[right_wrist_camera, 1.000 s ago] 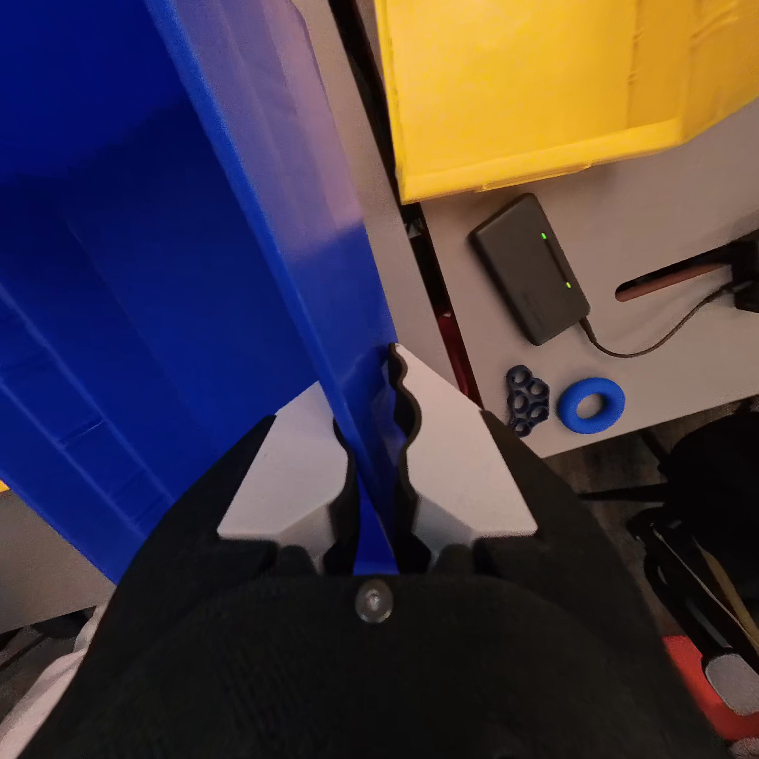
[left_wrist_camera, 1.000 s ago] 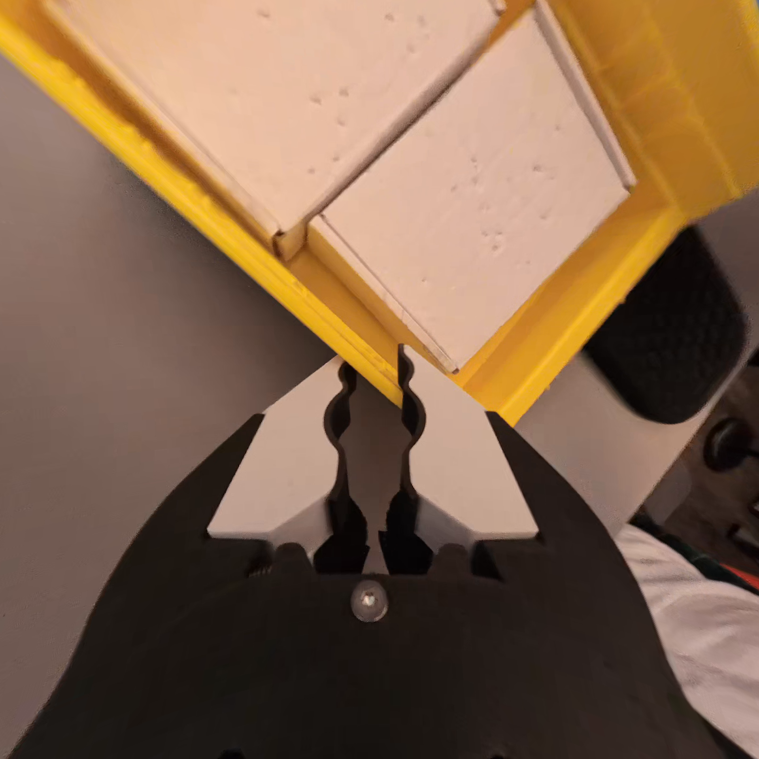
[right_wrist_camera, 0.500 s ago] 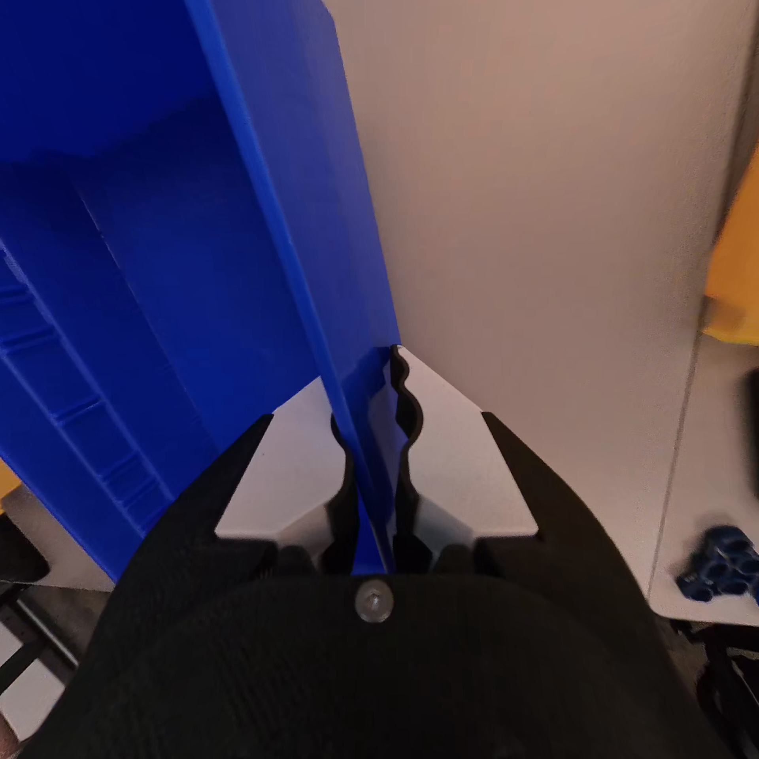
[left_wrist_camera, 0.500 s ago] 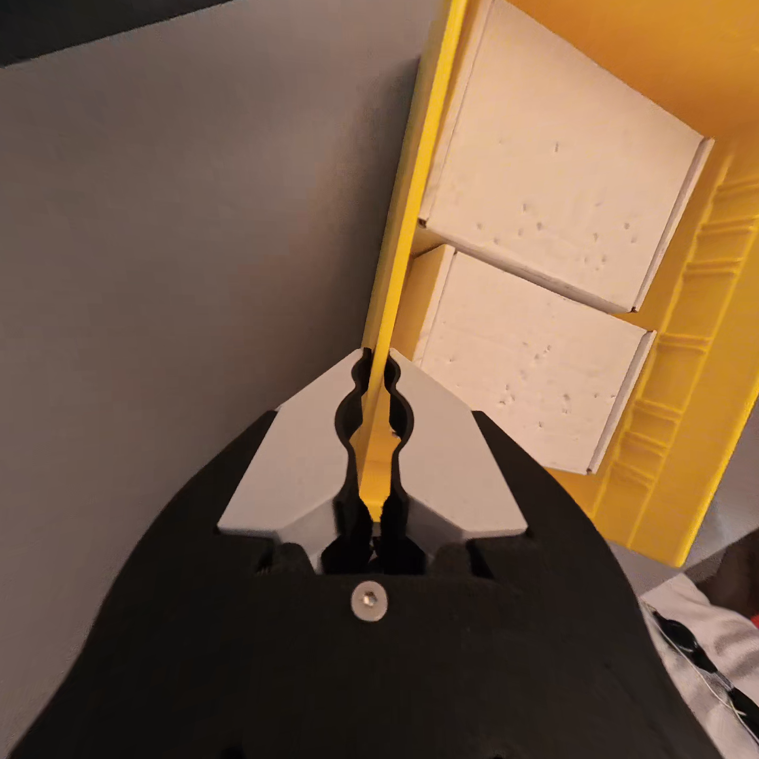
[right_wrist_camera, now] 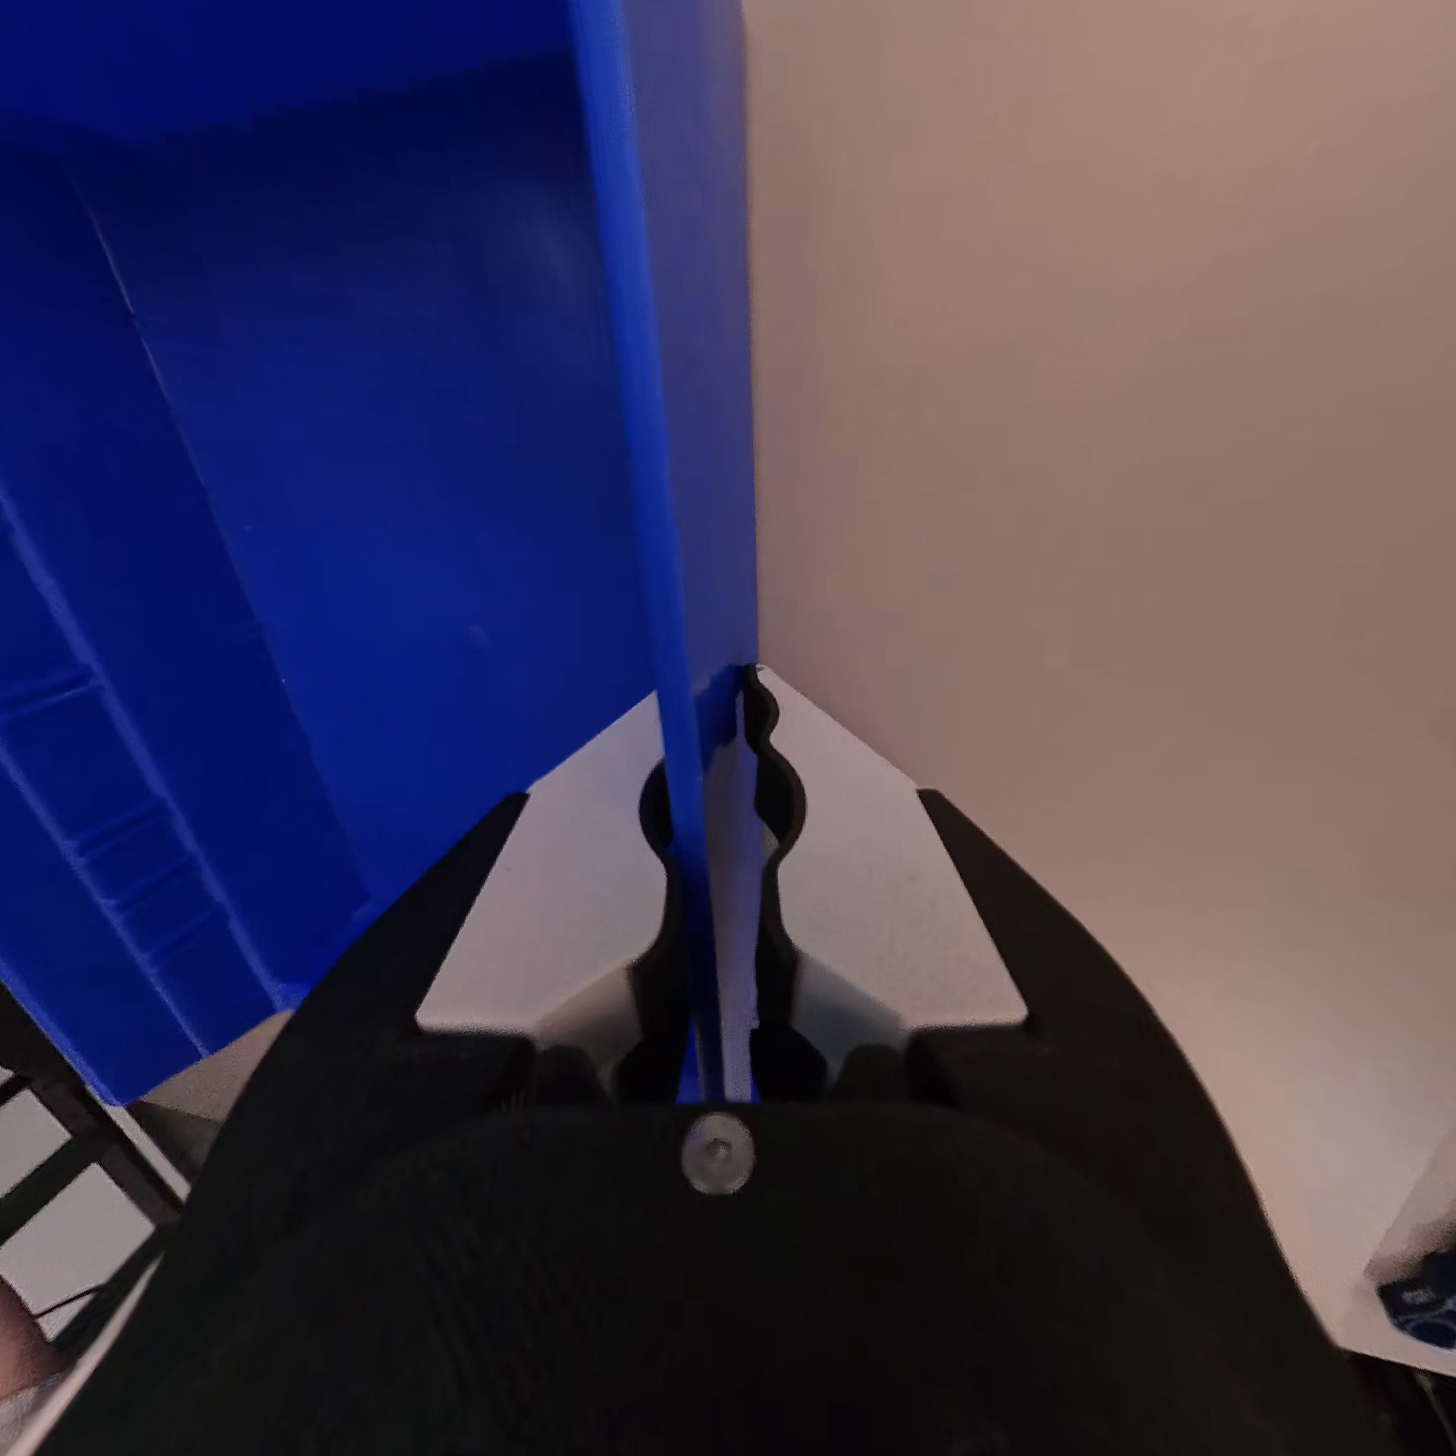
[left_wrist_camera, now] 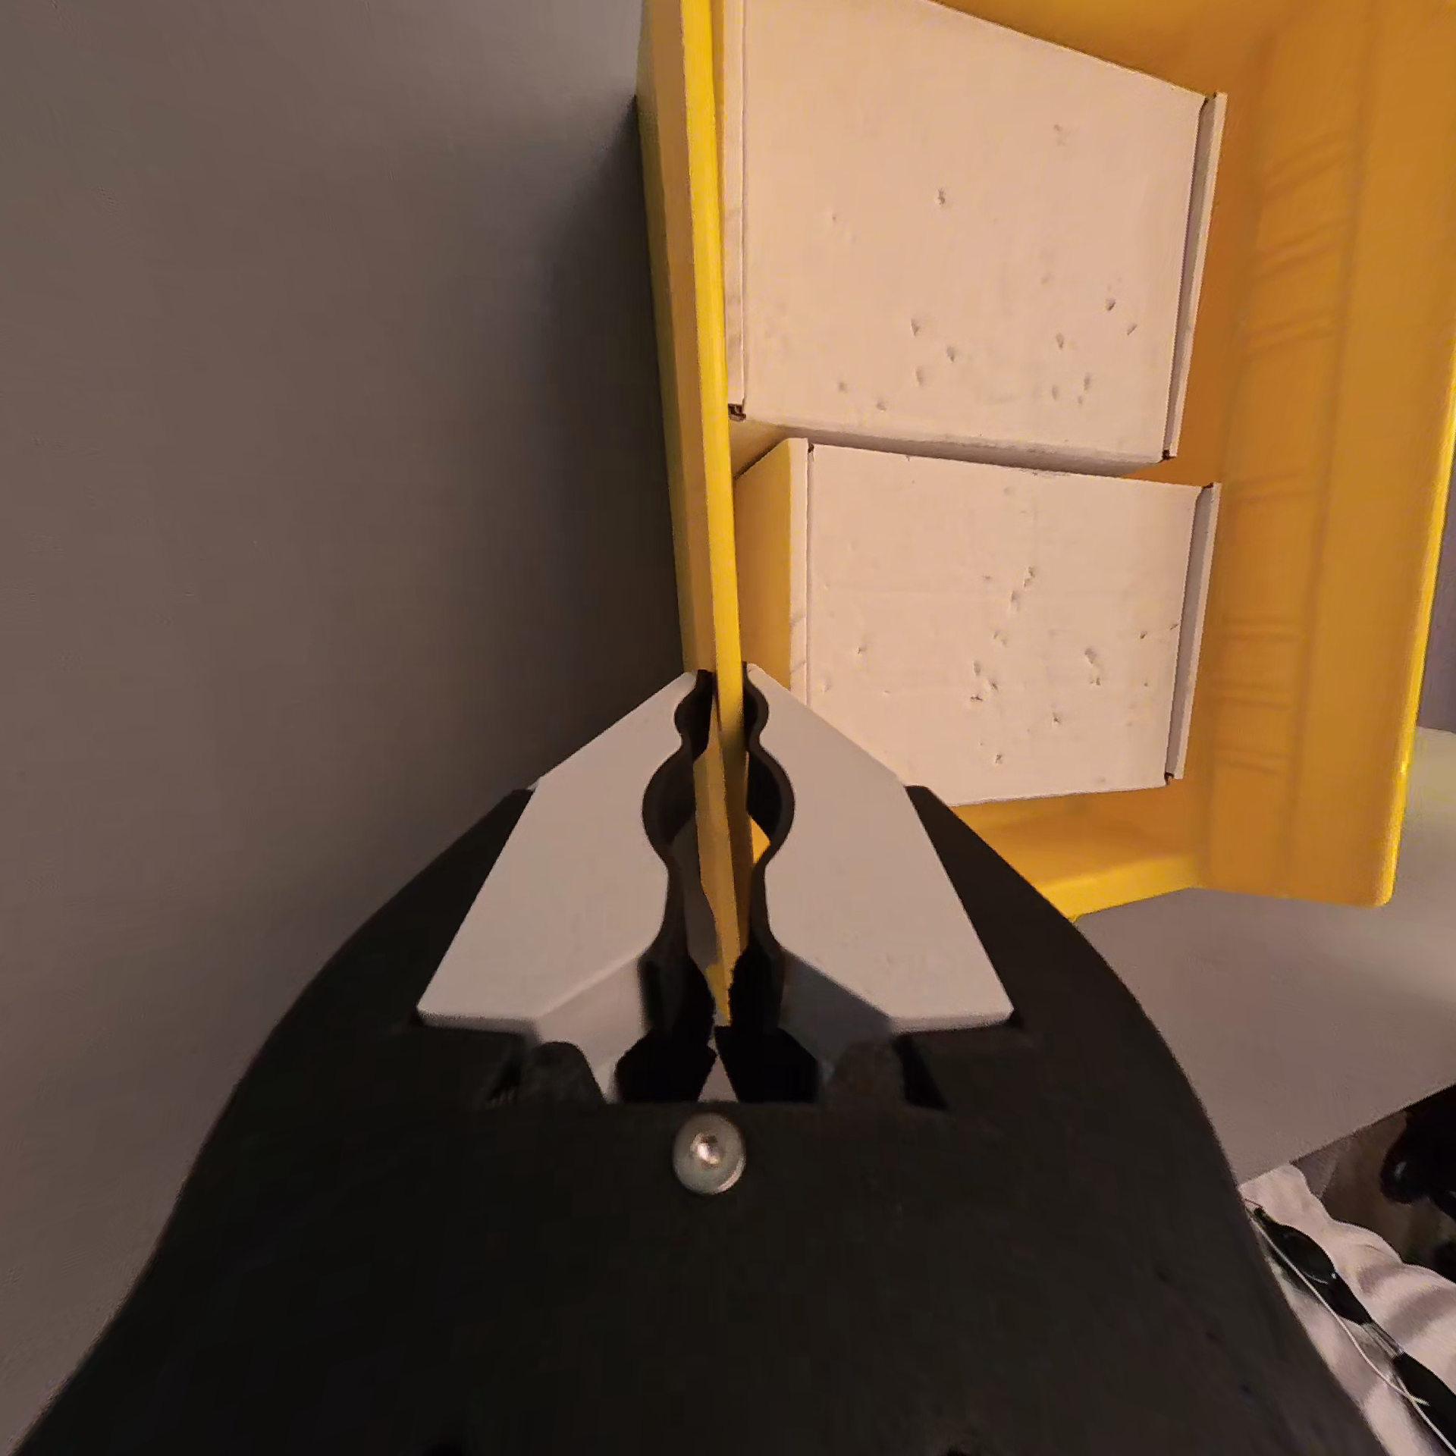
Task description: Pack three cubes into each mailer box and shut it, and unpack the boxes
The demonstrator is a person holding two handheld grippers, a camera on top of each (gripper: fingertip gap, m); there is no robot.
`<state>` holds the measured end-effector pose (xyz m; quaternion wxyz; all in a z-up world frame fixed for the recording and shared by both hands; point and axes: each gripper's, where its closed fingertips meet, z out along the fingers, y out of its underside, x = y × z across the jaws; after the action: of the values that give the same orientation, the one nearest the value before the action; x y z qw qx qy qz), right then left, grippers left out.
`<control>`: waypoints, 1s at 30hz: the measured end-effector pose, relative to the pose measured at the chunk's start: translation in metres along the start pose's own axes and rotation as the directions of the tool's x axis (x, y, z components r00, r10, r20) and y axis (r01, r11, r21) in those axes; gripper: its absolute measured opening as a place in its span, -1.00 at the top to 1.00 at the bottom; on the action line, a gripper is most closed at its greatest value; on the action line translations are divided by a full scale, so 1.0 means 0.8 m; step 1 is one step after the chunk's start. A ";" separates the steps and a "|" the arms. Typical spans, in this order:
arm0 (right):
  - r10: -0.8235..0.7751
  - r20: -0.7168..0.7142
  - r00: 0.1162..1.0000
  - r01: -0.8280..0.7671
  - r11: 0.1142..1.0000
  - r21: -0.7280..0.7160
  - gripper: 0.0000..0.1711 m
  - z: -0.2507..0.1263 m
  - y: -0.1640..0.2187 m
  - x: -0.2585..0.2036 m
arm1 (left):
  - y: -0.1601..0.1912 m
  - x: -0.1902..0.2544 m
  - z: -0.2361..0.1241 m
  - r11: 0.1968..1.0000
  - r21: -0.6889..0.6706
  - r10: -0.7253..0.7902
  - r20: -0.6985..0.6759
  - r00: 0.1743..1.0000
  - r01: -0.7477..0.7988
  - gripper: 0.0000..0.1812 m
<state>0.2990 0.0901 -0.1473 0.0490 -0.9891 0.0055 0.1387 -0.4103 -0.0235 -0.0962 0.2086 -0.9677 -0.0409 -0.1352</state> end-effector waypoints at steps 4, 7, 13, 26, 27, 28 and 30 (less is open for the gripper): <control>-0.036 -0.049 0.998 0.036 0.999 -0.013 0.93 -0.006 0.006 0.021 | 0.005 -0.010 -0.006 1.000 0.008 0.011 0.023 1.000 -0.011 0.97; -0.023 -0.040 0.999 0.023 1.000 -0.004 0.92 -0.010 0.007 0.034 | 0.010 -0.019 -0.011 1.000 0.008 0.000 0.032 0.999 0.000 0.97; -0.082 -0.064 0.995 0.082 0.997 -0.003 0.94 -0.011 0.005 0.039 | 0.015 -0.035 -0.018 1.000 0.023 -0.021 0.041 0.999 0.020 0.96; -0.196 -0.101 0.975 0.192 0.980 -0.050 0.94 -0.017 0.008 0.063 | 0.019 -0.055 -0.026 0.999 0.025 -0.037 0.047 0.998 0.036 0.96; -0.215 -0.098 0.972 0.211 0.976 -0.046 0.93 -0.017 0.007 0.063 | 0.018 -0.056 -0.026 0.999 0.030 -0.039 0.044 0.998 0.038 0.96; -0.221 -0.095 0.971 0.218 0.975 -0.042 0.93 -0.017 0.007 0.063 | 0.018 -0.056 -0.026 0.999 0.035 -0.041 0.042 0.998 0.040 0.96; -0.224 -0.090 0.970 0.222 0.974 -0.037 0.93 -0.017 0.006 0.062 | 0.017 -0.056 -0.026 0.998 0.040 -0.041 0.040 0.998 0.039 0.96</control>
<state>0.3505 0.0838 -0.1488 0.0510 -0.9894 -0.1052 0.0860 -0.4567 -0.0459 -0.0959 0.2237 -0.9651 -0.0670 -0.1188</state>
